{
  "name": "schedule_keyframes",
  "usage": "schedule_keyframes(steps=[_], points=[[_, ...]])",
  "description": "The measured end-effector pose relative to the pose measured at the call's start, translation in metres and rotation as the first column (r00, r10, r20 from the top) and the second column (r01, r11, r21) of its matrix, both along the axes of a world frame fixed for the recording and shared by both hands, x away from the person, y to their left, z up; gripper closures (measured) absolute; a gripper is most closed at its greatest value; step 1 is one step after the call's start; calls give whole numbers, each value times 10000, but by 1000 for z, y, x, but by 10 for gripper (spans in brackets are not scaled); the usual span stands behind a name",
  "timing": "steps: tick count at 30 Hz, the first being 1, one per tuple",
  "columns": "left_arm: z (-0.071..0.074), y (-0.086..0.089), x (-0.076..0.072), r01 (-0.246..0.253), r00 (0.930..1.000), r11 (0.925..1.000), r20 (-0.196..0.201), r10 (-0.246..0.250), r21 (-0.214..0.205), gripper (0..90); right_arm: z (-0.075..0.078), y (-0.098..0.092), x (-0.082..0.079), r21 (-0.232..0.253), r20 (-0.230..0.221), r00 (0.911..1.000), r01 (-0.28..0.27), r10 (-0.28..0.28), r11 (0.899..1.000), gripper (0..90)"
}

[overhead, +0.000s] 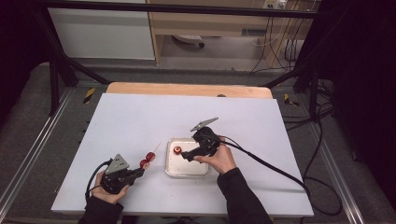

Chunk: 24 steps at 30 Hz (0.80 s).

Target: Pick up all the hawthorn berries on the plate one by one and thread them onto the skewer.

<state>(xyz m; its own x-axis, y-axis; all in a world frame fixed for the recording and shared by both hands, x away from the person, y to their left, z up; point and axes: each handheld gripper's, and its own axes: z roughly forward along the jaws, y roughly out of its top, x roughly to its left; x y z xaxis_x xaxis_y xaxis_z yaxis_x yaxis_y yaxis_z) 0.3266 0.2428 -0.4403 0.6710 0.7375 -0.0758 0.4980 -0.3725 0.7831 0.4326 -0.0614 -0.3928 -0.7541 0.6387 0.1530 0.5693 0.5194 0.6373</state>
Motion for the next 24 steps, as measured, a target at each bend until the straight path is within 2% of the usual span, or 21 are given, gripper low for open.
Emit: schedule_keyframes(steps=[3, 8, 12, 14, 16, 19, 24], points=[[-1, 0, 0, 56, 10000, 10000, -70, -56, 9, 879, -2, 10, 5, -431, -180, 9998, -123, 115, 9990, 110], [-2, 3, 2, -55, 9999, 10000, -126, 55, 32, 879, -4, 24, 13, -770, -334, 9993, -194, 168, 9968, 111], [-2, 4, 3, -121, 9999, 9999, -111, 121, -37, 879, -5, 33, 21, -1241, -407, 9990, -243, 194, 9920, 127], [-2, 4, 3, -124, 9998, 9999, -121, 124, -22, 879, -5, 38, 23, -1525, -479, 9984, -367, 297, 9876, 153], [-2, 4, 3, -133, 9998, 9999, -135, 133, -16, 879, -5, 42, 26, -1544, -684, 9971, -436, 333, 9871, 176], [-2, 4, 3, -130, 9998, 9999, -116, 130, -15, 879, -7, 50, 30, -1867, -721, 9963, -602, 474, 9806, 225], [-2, 4, 3, -137, 9998, 9999, -107, 137, -28, 879, -12, 58, 36, -2054, -973, 9940, -693, 501, 9762, 321]])
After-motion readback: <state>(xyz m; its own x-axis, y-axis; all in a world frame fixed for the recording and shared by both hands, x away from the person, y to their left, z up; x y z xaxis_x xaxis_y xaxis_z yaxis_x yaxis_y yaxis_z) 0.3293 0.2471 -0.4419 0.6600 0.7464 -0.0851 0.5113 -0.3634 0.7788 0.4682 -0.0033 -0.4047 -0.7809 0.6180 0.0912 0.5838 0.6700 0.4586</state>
